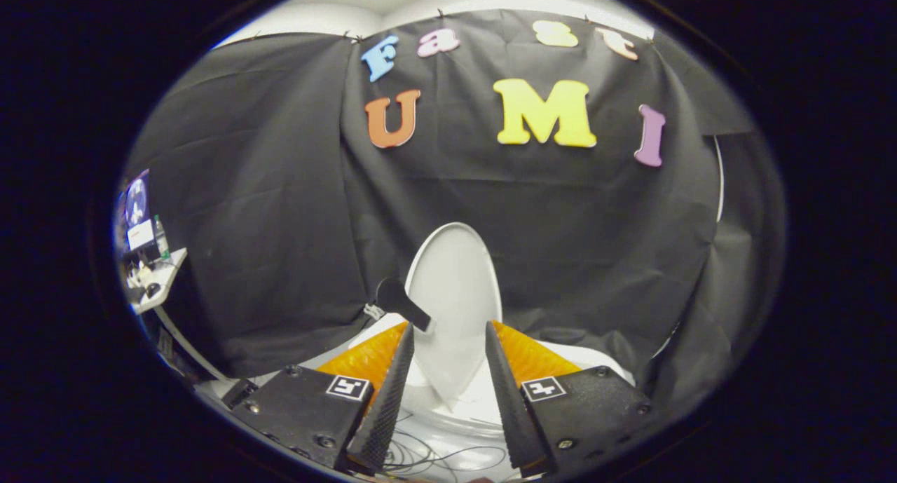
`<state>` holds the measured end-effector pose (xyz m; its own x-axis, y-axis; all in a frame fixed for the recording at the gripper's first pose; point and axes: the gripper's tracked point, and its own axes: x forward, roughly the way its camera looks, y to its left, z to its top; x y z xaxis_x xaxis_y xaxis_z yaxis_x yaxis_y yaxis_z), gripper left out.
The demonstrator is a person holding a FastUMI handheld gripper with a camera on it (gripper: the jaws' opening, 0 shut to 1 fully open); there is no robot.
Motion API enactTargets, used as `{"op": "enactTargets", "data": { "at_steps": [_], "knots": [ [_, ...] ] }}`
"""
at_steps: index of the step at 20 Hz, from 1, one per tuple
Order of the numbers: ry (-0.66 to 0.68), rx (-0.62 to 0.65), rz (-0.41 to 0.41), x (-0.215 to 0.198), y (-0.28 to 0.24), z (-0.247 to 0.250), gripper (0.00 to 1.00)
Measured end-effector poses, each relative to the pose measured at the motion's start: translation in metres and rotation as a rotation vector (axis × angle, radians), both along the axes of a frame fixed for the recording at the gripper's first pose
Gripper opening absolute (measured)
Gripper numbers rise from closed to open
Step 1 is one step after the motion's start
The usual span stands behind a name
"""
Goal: Open the toilet lid.
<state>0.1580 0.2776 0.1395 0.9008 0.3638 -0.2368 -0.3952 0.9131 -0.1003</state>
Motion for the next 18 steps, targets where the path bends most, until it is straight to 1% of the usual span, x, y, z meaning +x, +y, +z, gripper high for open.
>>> {"op": "enactTargets", "data": {
  "at_steps": [2,6,9,13,15,18],
  "knots": [
    [-0.05,0.01,-0.044,-0.024,-0.04,-0.001,0.66],
    [-0.074,0.065,-0.131,-0.065,-0.111,-0.018,0.86],
    [-0.09,0.117,-0.185,-0.088,-0.152,-0.019,1.0],
    [-0.153,0.144,-0.235,-0.112,-0.19,-0.015,1.0],
    [-0.186,0.161,-0.251,-0.12,-0.201,-0.012,1.0],
    [-0.2,0.171,-0.264,-0.131,-0.211,-0.018,1.0]
  ]
}}
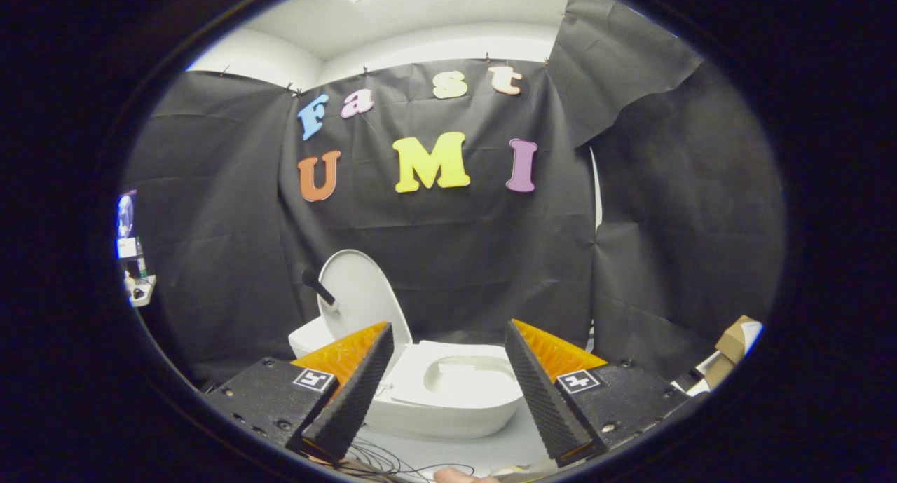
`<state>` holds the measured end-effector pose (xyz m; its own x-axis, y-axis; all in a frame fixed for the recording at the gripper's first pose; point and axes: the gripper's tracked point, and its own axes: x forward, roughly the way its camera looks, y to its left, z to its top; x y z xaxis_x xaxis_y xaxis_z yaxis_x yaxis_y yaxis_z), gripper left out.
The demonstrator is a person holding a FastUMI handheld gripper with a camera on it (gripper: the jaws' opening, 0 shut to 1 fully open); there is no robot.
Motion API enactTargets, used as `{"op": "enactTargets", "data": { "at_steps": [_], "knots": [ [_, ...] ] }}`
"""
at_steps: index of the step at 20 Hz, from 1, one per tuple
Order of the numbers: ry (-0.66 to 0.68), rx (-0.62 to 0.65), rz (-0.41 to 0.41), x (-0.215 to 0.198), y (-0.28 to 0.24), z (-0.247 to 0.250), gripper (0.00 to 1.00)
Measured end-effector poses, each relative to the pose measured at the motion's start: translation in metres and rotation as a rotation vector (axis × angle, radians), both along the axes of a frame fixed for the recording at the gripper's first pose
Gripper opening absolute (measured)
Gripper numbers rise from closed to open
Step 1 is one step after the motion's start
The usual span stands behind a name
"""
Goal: Open the toilet lid.
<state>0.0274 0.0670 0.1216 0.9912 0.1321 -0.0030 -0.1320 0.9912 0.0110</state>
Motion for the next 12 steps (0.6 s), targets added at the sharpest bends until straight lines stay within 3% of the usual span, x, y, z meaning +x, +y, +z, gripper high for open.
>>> {"op": "enactTargets", "data": {
  "at_steps": [12],
  "knots": [
    [-0.083,0.043,-0.02,-0.007,-0.025,0.003,1.0]
  ]
}}
